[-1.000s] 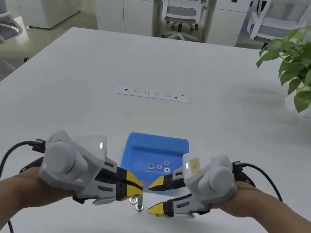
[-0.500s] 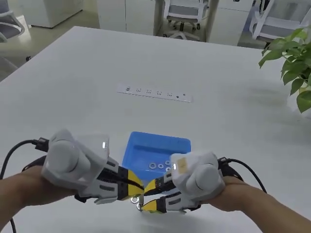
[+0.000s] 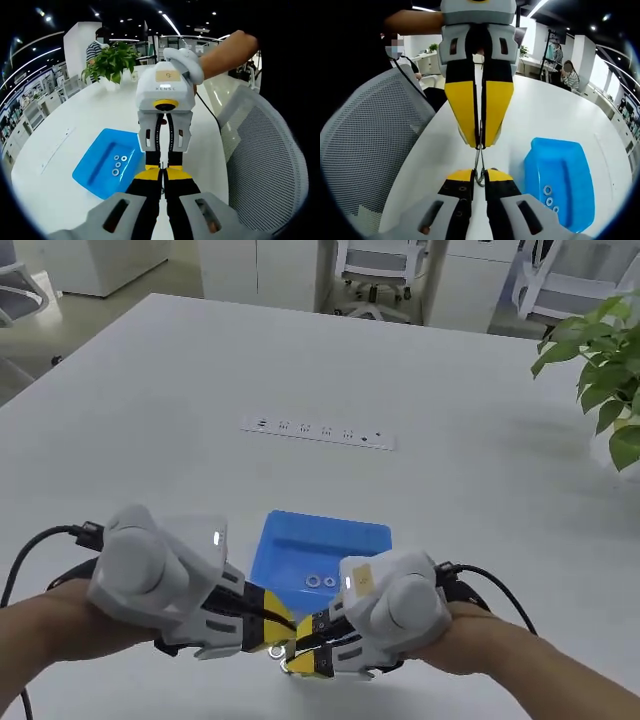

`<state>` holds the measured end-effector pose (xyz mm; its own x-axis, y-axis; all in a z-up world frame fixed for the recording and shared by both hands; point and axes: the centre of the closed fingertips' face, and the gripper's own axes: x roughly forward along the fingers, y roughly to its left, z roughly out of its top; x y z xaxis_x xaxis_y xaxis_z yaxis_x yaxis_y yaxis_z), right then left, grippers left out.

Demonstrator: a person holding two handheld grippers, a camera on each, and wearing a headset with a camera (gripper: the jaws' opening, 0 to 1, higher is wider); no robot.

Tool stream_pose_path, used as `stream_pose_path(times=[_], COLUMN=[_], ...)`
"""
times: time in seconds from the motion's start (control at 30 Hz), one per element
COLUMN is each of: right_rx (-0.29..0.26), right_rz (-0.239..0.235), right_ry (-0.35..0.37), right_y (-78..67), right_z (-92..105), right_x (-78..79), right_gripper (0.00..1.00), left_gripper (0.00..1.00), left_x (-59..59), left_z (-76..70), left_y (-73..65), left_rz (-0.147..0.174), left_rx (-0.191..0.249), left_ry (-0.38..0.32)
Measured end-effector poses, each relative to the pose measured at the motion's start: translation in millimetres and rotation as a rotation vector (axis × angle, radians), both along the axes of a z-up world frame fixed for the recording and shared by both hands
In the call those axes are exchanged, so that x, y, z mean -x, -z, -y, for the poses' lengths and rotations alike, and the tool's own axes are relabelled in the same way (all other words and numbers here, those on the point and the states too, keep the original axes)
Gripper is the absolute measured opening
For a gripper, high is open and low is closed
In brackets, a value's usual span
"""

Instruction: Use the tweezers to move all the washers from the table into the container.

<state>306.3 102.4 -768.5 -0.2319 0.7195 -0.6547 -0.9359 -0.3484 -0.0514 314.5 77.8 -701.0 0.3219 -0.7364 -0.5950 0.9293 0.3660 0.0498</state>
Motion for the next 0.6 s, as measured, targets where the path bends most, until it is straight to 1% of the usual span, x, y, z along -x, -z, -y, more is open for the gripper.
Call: stream_pose_path(times=[0.37, 0.6], right_rx=[0.007, 0.013], right_rz=[-0.021, -0.027], right_ry=[0.02, 0.025], right_y=[0.1, 0.1], right_z=[0.3, 1.0], right_x=[-0.1, 0.4], right_gripper=[0.08, 0.08], left_gripper=[0.05, 0.05], left_x=[0.7, 0.2], left_z=[1.6, 0.6], left_y=[0.5, 0.8], left_rz=[-0.004, -0.002], left_rx=[-0.003, -0.017], left_ry=[0.002, 0.01])
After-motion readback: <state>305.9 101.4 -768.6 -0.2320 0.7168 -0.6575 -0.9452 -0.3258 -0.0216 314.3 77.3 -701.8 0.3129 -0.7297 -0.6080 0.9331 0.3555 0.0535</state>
